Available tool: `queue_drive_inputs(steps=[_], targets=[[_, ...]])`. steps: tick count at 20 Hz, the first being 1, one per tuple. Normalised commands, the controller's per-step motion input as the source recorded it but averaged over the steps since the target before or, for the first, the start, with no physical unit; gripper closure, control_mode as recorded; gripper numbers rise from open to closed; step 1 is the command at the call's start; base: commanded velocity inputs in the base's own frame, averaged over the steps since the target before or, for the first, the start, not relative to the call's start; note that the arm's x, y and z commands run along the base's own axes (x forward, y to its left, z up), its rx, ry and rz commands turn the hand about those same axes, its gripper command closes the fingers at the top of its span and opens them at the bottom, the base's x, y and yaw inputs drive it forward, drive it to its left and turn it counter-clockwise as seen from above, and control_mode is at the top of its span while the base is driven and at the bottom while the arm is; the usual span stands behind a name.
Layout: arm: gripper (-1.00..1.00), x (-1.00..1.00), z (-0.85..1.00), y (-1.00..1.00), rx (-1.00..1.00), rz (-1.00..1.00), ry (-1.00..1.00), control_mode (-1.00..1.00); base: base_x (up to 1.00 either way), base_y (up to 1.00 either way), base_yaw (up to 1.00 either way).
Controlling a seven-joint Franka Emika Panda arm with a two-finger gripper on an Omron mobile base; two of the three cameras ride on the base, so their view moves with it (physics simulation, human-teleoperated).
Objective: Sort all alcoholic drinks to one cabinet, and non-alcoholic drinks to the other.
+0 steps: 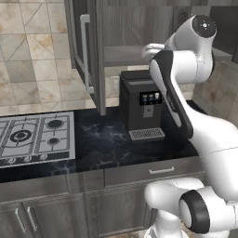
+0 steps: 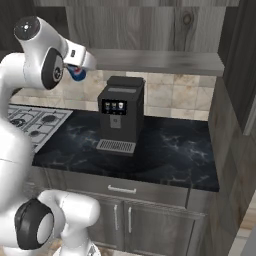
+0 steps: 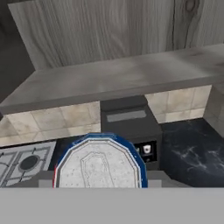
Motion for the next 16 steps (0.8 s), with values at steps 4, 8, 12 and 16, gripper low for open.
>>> queue_drive_inputs(steps=[4, 8, 12, 16], targets=[[1.00, 0.94, 0.24, 0.04, 0.02, -0.03, 0.01, -1.00, 0.00, 0.00, 0.00], [1.00, 0.99, 0.03, -0.01, 0.04, -0.02, 0.05, -1.00, 0.00, 0.00, 0.00], [1.00, 0.97, 0.00, -0.09, 0.04, 0.00, 0.08, -1.00, 0.00, 0.00, 0.00], [1.00, 0.93, 0.00, -0.10, 0.02, 0.00, 0.06, -1.00, 0.00, 0.00, 0.00]])
